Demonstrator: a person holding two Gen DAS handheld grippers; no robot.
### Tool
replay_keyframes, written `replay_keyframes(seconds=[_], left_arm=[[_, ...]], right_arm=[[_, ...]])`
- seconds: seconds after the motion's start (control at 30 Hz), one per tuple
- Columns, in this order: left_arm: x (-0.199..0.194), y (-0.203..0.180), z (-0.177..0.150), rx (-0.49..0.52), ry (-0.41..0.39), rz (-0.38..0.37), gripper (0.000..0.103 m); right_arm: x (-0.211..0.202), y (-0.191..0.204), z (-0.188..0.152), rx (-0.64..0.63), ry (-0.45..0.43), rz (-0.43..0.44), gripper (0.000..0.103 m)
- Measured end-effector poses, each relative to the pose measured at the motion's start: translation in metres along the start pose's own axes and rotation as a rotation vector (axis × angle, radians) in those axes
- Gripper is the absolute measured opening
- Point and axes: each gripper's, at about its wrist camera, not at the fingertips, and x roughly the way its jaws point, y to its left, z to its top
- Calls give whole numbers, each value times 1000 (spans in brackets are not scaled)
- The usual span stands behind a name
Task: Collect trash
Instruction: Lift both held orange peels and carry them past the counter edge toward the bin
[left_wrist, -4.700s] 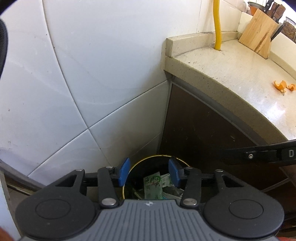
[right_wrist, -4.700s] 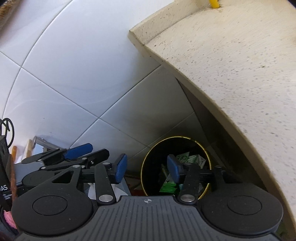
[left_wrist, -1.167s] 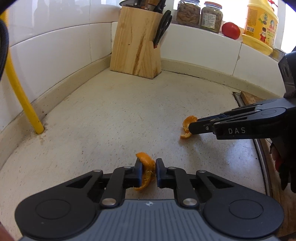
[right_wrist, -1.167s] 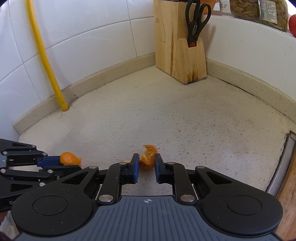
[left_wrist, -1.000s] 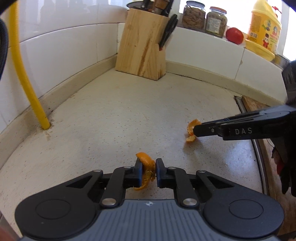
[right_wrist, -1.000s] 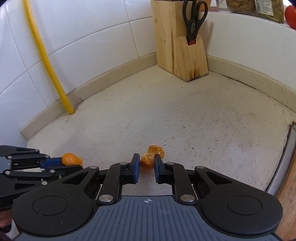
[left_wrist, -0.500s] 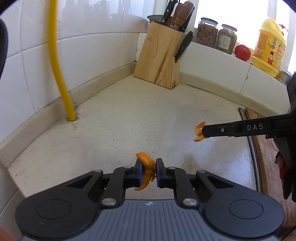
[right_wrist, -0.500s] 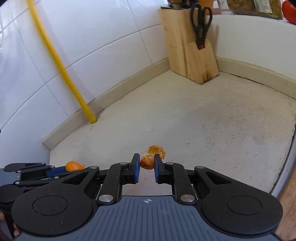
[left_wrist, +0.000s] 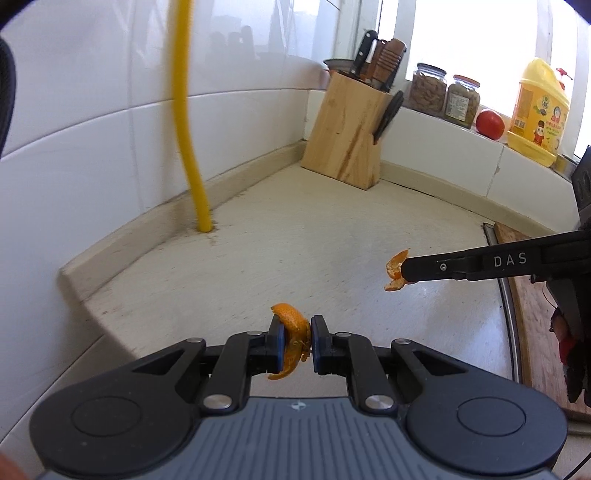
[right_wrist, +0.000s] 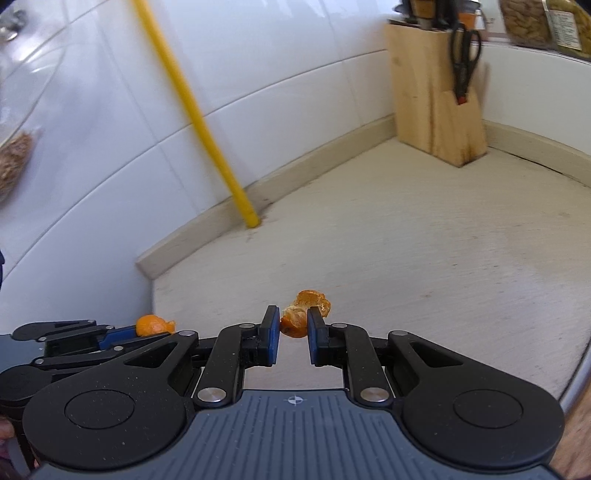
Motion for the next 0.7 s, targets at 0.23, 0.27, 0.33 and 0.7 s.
replay_keyframes(seconds=[0.23, 0.27, 0.33, 0.7], left_arm=[[-31, 19, -12, -5, -33, 42, 13], [-36, 22, -13, -6, -41, 47, 13], [-45, 29, -14, -11, -58, 59, 13], [-92, 74, -37, -60, -102, 140, 13]], right_arm=[[0, 39, -4, -42, 1, 46, 21], [0, 45, -4, -50, 1, 51, 21], [0, 58, -3, -65, -2, 65, 21], [14, 128, -6, -157, 21, 154, 21]])
